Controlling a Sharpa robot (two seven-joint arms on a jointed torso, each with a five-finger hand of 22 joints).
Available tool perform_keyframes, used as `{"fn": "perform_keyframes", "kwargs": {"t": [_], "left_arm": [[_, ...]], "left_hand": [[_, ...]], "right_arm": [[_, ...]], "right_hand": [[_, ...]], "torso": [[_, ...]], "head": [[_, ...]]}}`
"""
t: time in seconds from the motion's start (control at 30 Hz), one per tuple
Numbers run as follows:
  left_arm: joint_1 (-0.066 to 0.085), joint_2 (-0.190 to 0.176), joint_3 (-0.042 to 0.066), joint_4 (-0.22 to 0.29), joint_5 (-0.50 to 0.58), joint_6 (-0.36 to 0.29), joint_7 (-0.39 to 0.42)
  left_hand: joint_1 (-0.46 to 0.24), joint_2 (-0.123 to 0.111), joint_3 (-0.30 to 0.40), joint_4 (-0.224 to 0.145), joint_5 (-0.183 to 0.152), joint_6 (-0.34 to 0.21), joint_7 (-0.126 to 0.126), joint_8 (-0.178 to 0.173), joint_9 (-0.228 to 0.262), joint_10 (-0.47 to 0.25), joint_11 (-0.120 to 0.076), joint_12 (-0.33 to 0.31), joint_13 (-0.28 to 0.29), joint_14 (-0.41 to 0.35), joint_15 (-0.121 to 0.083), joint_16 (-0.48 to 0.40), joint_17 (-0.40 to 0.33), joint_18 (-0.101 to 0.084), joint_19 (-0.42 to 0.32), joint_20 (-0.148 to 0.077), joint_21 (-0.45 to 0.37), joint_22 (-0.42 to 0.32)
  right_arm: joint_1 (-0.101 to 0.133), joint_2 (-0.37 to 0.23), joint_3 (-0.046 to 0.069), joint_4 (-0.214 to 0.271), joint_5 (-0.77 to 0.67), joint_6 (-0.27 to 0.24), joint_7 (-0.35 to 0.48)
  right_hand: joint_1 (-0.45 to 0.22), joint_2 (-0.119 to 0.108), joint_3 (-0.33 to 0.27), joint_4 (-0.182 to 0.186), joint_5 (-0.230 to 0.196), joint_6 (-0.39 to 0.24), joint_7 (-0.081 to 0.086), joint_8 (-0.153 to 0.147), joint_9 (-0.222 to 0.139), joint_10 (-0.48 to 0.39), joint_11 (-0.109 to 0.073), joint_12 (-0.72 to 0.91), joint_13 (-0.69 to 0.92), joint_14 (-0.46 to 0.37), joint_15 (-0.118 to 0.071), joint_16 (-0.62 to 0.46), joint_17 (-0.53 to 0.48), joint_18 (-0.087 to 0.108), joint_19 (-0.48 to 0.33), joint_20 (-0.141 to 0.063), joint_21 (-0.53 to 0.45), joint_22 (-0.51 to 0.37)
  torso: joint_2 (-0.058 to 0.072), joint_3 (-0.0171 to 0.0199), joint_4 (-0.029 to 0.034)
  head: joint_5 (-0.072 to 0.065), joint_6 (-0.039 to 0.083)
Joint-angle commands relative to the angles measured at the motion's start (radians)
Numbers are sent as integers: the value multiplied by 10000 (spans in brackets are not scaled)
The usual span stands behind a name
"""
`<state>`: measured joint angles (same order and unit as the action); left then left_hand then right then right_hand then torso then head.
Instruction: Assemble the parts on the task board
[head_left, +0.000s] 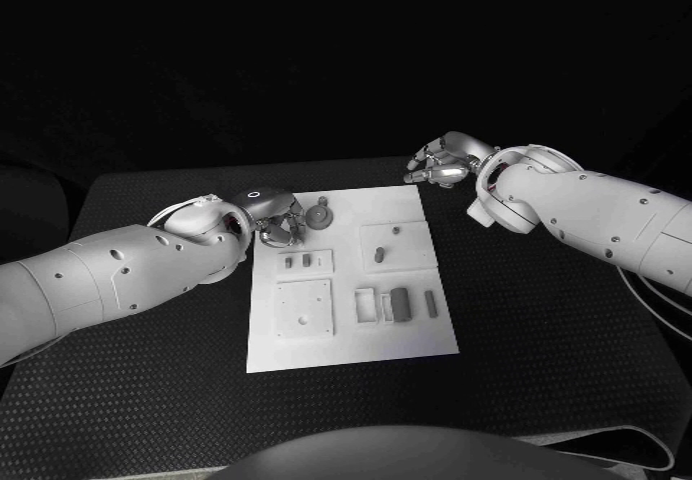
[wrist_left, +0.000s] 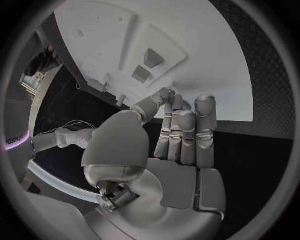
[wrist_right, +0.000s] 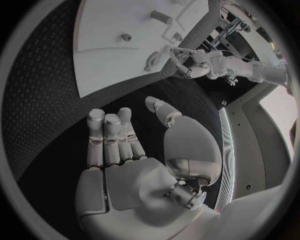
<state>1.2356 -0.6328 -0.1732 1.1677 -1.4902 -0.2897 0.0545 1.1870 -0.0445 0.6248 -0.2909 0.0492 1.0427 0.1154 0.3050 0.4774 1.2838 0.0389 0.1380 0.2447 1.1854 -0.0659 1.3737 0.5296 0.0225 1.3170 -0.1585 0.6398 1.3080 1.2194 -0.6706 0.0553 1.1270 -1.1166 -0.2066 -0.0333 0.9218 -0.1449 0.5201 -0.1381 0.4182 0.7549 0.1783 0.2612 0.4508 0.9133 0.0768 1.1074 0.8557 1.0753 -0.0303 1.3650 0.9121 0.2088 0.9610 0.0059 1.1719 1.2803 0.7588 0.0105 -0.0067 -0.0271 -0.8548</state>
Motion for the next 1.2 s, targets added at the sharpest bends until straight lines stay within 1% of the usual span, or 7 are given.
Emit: {"fn": "perform_keyframes", "kwargs": {"t": [0.03,0.67,0.87,1.2], "left_arm": [[3,-4,0,51,-40,158,-8],[3,4,-27,26,-60,380,-80],[3,-3,-33,34,-75,377,-82],[3,85,-38,-60,-75,341,-49]], "left_hand": [[34,108,72,6,35,43,-6,32,9,100,29,15,109,32,-47,-49,-12,1281,-20,-62,4,178],[26,111,80,6,35,42,-7,34,10,112,27,-1,116,35,-49,-62,-13,1274,-22,-67,-3,176],[23,113,82,6,35,41,-7,34,10,113,27,-7,117,36,-49,-65,-13,1272,-23,-68,-4,175],[20,120,86,7,35,37,-6,33,10,115,28,-15,119,36,-49,-70,-13,1270,-23,-69,-7,174]], "right_arm": [[-2,-3,5,2,-7,98,84],[-2,-10,5,9,-7,97,81],[-2,-7,5,2,-7,97,82],[-2,-2,5,6,-7,94,83]], "right_hand": [[-57,64,-37,-19,31,-63,120,25,-14,-52,3,63,-12,-48,-12,-14,-11,530,9,-88,-53,-4],[-56,64,-36,-22,31,-66,121,27,-17,-52,4,67,-16,-48,-12,-14,-12,530,9,-88,-53,-4],[-57,65,-36,-23,31,-66,121,28,-18,-52,4,68,-17,-48,-11,-14,-12,530,10,-88,-53,-4],[-59,65,-36,-22,30,-67,121,29,-20,-52,4,69,-19,-48,-11,-13,-13,530,10,-88,-54,-4]], "torso": [[1,-1,-6],[1,-2,-2],[-1,2,-5],[3,3,-11]], "head": [[4,-2],[4,-14],[2,-19],[-9,-12]]}}
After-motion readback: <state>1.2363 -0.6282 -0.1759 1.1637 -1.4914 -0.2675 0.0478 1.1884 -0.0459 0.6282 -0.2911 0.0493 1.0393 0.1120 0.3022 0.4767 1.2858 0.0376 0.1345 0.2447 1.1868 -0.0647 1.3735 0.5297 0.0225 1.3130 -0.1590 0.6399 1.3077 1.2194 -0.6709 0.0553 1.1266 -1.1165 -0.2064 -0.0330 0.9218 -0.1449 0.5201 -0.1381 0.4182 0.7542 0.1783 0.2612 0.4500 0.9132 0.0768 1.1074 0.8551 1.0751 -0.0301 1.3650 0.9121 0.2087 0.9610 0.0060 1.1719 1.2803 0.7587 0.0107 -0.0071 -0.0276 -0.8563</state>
